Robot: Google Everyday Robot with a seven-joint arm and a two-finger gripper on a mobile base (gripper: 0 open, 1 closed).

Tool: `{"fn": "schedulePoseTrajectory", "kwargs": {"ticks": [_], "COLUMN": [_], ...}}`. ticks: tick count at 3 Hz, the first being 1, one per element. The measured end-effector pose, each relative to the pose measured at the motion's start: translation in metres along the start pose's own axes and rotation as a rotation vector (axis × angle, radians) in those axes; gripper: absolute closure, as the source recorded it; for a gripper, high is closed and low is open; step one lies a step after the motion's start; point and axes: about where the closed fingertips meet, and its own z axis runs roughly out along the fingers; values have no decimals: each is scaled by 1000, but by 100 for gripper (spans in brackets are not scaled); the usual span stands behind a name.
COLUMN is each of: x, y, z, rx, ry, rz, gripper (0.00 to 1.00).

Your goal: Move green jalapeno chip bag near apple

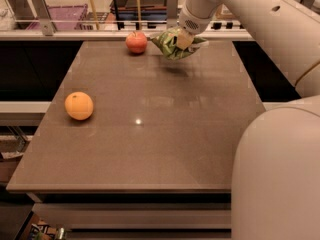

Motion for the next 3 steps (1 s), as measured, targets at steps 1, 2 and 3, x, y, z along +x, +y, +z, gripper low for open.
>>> {"fn": "schedulePoseTrajectory", "kwargs": {"ticks": [1, 2, 3], "x": [5, 12, 16], "y": [-10, -15, -13], "z": [8, 21, 32], "rx": [5, 0, -7], "ry": [-9, -2, 21], "rz": [16, 28, 27], "gripper": [100, 100, 100]}}
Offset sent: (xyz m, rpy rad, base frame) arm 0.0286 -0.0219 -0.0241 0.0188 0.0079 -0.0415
